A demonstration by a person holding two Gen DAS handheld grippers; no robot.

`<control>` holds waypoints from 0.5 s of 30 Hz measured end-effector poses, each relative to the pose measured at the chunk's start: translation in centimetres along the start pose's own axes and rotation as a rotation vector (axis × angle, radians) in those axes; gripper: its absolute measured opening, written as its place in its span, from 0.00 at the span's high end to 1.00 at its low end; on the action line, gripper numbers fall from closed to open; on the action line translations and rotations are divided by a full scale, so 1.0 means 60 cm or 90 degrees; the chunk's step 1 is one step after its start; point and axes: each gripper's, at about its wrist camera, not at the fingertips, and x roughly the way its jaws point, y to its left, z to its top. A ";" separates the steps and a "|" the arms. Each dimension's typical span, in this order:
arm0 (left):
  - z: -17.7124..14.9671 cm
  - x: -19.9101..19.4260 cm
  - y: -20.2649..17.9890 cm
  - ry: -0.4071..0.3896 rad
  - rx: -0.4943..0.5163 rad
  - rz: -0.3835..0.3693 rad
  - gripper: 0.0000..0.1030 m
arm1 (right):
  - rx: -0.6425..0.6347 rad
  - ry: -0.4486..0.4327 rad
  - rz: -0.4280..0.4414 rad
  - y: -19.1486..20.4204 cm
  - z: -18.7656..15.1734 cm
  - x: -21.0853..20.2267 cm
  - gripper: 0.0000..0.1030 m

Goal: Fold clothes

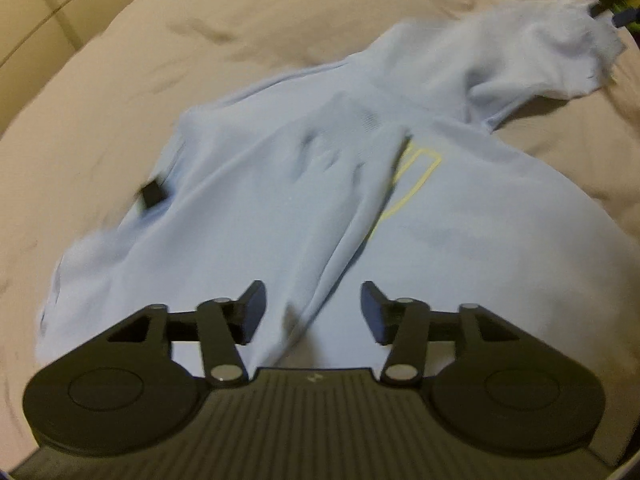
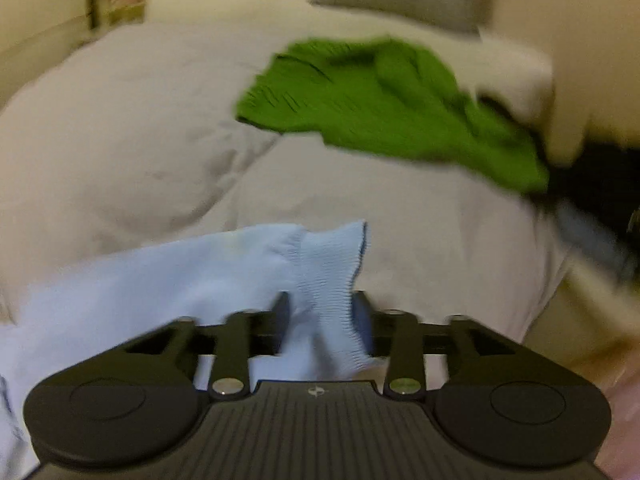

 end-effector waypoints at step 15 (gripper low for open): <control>-0.326 -0.289 0.407 0.085 -0.651 0.510 0.90 | -0.056 0.130 0.114 0.070 -0.074 0.005 0.32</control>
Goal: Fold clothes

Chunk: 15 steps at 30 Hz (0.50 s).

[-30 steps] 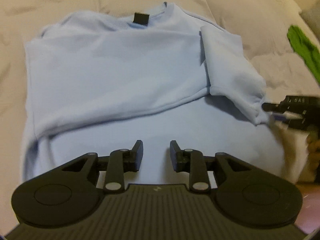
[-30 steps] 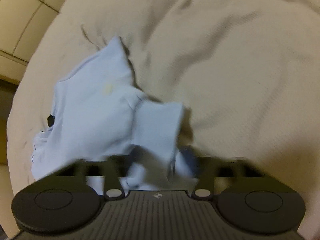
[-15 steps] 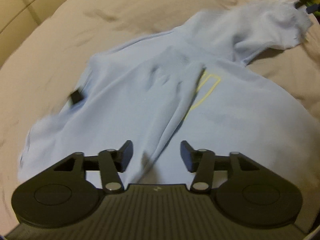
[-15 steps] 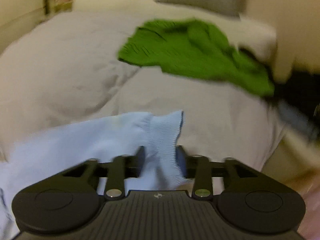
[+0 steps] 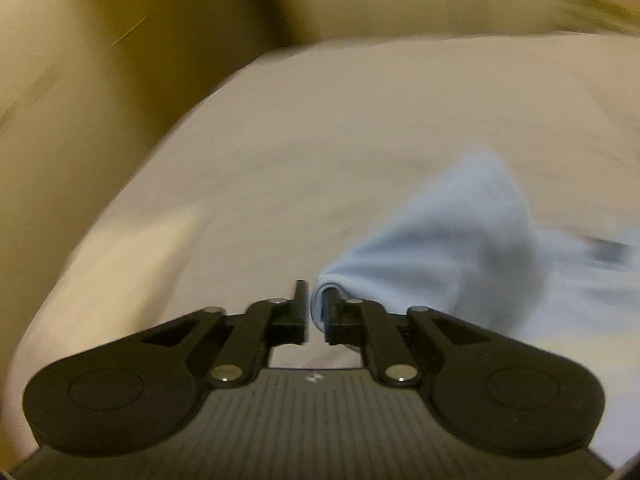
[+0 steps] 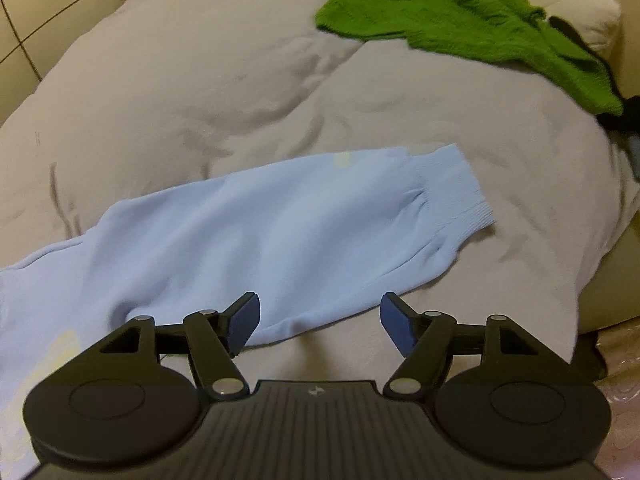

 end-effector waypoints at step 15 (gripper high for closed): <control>-0.032 0.037 -0.166 0.097 0.174 -0.332 0.71 | -0.310 0.115 0.205 0.273 -0.041 0.038 0.31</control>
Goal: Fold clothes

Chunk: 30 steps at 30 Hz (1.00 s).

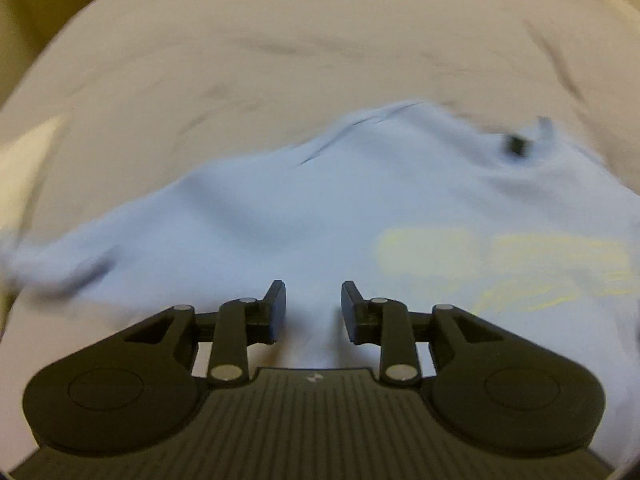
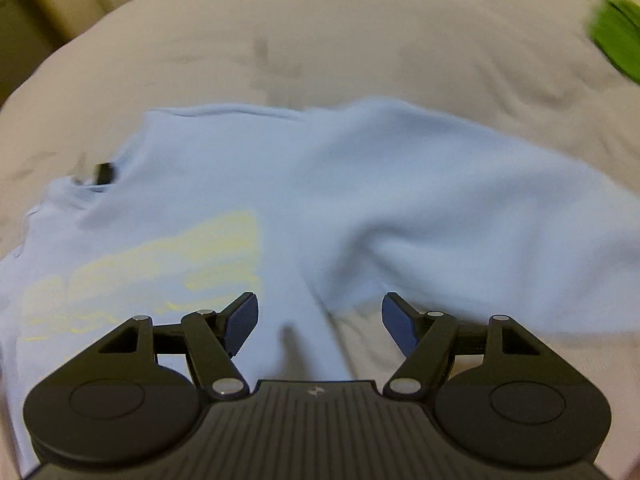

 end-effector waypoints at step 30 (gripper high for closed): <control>0.243 0.131 -0.033 -0.127 0.255 -0.301 0.88 | -0.338 -0.006 0.340 0.145 0.340 0.198 0.92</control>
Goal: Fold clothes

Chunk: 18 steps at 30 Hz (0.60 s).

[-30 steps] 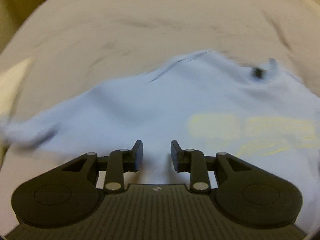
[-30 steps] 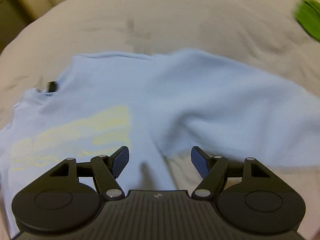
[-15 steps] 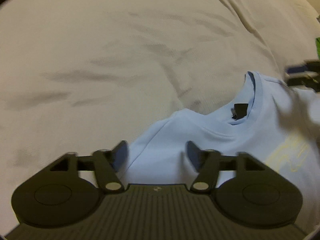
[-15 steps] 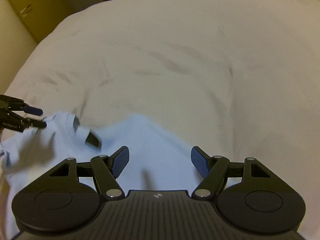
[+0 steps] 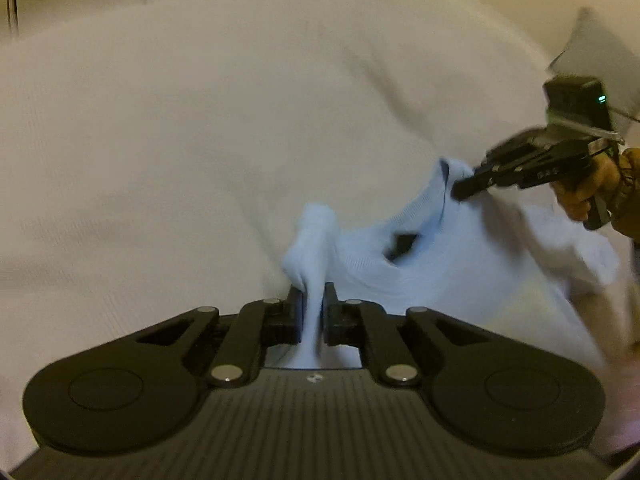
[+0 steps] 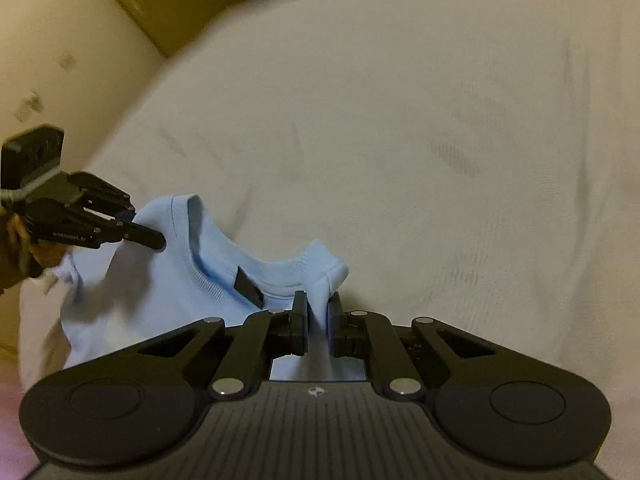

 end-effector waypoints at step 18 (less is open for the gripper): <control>-0.070 0.021 -0.069 0.071 -0.089 0.164 0.62 | 0.057 -0.018 -0.211 0.028 -0.068 -0.002 0.45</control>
